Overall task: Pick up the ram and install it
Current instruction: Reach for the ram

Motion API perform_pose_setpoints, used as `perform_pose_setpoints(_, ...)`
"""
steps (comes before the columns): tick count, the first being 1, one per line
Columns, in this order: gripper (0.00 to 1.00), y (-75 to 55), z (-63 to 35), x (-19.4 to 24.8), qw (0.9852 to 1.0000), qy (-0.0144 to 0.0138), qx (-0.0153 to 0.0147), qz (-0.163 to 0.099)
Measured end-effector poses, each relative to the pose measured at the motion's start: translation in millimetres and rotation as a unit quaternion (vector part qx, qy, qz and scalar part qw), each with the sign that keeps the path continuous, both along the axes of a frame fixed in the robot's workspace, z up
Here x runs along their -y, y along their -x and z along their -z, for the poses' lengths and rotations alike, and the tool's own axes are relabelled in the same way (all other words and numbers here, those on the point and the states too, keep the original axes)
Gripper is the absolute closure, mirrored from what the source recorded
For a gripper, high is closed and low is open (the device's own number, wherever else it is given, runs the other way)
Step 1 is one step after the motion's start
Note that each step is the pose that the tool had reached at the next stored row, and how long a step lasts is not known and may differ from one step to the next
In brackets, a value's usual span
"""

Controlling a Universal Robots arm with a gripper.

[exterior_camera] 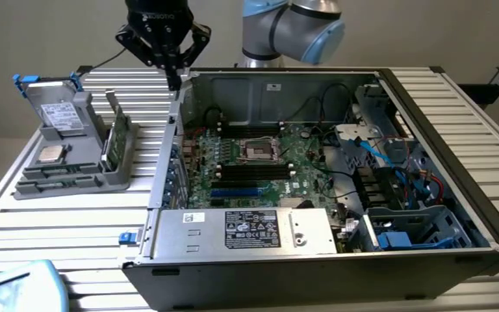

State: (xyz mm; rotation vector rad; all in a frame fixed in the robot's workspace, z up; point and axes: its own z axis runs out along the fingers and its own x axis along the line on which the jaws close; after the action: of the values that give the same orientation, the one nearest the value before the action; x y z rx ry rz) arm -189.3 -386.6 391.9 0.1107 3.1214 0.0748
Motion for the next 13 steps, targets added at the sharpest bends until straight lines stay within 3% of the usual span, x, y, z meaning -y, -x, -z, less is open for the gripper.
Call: perform_pose_setpoints(13, 0.89, 59.2, 1.5, -7.9, 1.0, 0.0, 0.0, 0.0)
